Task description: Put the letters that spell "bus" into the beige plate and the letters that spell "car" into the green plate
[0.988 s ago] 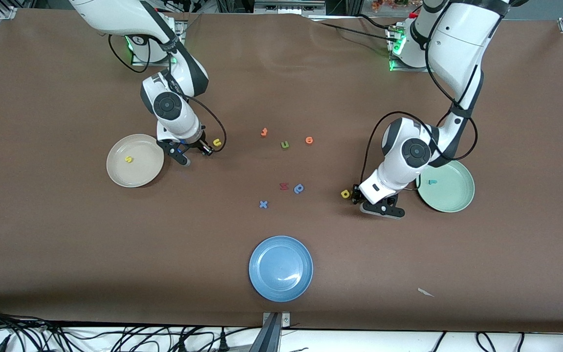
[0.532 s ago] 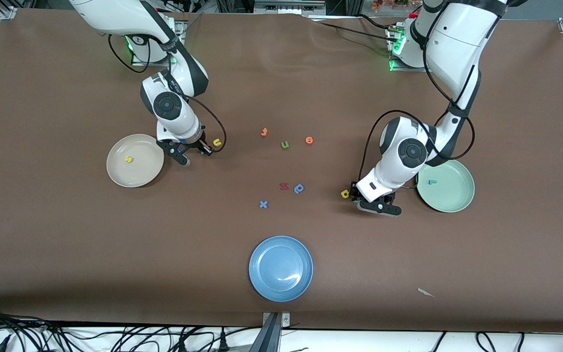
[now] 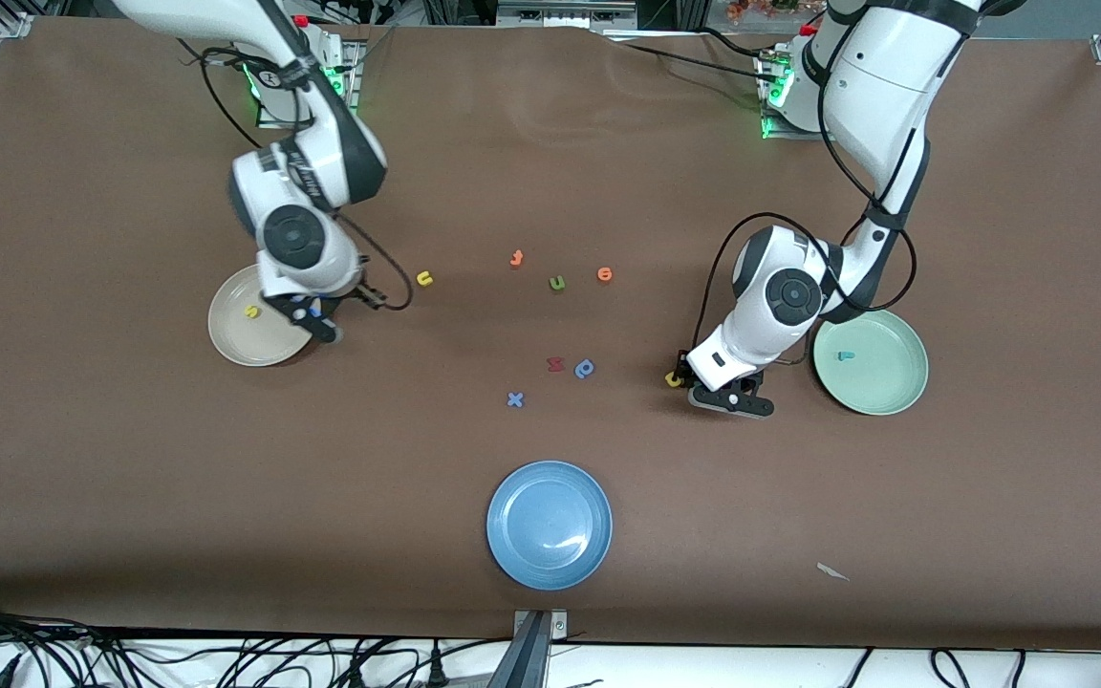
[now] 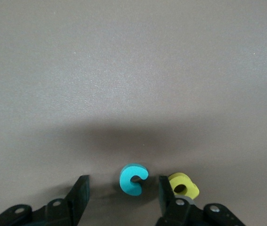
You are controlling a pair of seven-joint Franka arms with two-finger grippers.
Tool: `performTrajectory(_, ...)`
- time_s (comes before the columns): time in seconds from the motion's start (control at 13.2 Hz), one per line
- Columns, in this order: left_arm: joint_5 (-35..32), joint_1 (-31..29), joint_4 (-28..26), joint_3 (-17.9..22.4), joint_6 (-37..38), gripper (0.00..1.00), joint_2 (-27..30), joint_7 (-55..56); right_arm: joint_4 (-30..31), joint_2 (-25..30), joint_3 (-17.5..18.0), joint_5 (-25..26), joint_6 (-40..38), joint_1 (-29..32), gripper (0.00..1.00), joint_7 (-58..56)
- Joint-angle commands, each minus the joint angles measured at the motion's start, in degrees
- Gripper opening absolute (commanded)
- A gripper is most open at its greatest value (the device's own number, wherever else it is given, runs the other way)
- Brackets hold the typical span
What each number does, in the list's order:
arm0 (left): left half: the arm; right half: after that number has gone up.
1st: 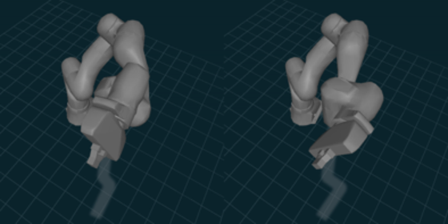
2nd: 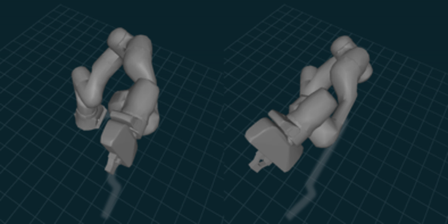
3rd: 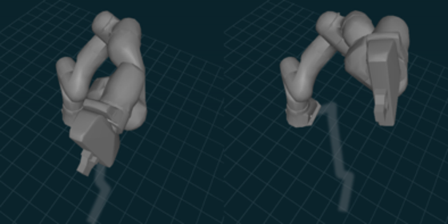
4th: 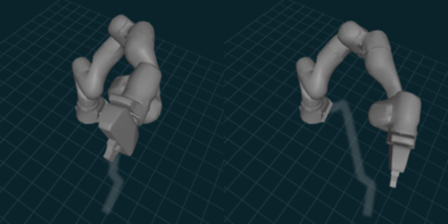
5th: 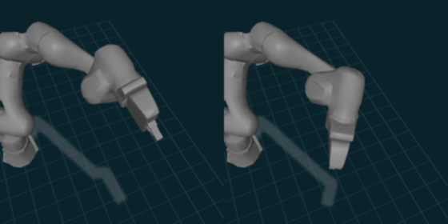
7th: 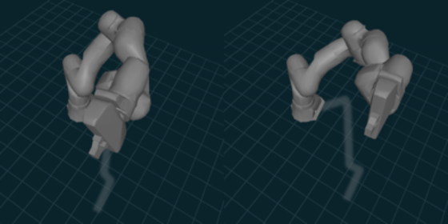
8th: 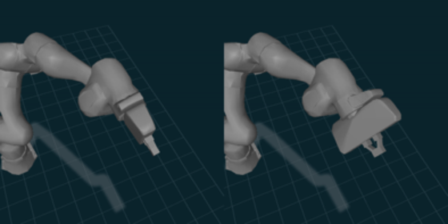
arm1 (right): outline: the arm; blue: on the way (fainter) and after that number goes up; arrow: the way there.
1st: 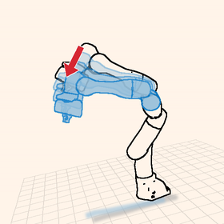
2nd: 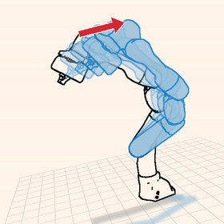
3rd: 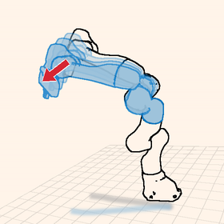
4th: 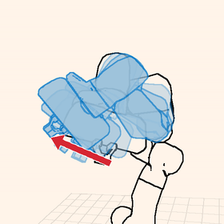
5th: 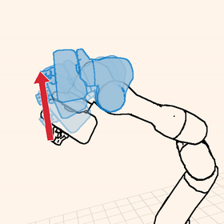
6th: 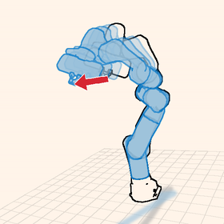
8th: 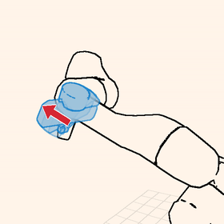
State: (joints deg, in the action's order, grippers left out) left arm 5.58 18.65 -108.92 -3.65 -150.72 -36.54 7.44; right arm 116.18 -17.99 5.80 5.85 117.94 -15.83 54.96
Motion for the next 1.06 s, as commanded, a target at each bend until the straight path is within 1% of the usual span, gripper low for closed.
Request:
performTrajectory(0.0,0.75,0.69,0.11,0.57,0.25,0.63,-0.38,0.03,-0.35,0.06,-5.95,-0.32,-2.27,0.18,0.12,-13.59)
performTrajectory(0.08,0.75,0.69,0.2,0.57,0.25,0.63,-0.38,0.03,-0.34,-0.2,-8.68,-0.49,-2.54,0.18,0.12,-19.39)
performTrajectory(0.23,0.75,0.69,0.2,0.57,0.17,0.63,-0.38,0.03,1.14,-1.34,-12.99,-4.42,-1.93,0.27,0.12,-28.81)
performTrajectory(0.3,0.75,0.69,0.2,0.57,0.17,0.58,-0.47,0.03,1.5,-2.47,-14.31,-6.1,-1.23,0.53,0.13,-32.16)
performTrajectory(0.38,0.75,0.69,0.2,0.57,0.17,0.55,-0.64,0.03,1.67,-3.7,-14.68,-6.9,-0.61,1.06,0.13,-34.11)
performTrajectory(0.46,0.75,0.69,0.2,0.57,0.17,0.49,-0.64,0.03,1.68,-4.76,-14.68,-6.99,0.0,1.76,0.14,-35.0)
performTrajectory(0.53,0.75,0.69,0.2,0.48,0.25,0.48,-0.64,0.03,1.85,-5.47,-14.68,-7.0,1.05,2.03,0.18,-35.96)
performTrajectory(0.61,0.75,0.69,0.2,0.57,0.17,0.48,-0.64,0.03,2.11,-5.65,-14.68,-7.0,1.67,2.38,0.35,-36.75)
performTrajectory(0.68,0.75,0.77,0.29,0.57,0.25,0.48,-0.64,0.03,2.03,-5.65,-14.68,-7.0,1.68,2.55,0.7,-37.02)
performTrajectory(0.76,0.83,0.77,0.29,0.57,0.25,0.48,-0.64,0.03,1.77,-5.39,-14.68,-7.0,1.68,2.56,0.97,-37.03)
performTrajectory(0.91,0.75,1.04,0.29,0.57,0.25,0.38,-0.64,0.03,1.33,-4.16,-14.24,-7.0,0.54,2.47,0.99,-36.07)
performTrajectory(0.99,0.75,1.12,0.29,0.57,0.25,0.26,-0.64,-0.06,1.15,-2.68,-13.37,-7.08,-0.6,2.03,0.99,-34.41)
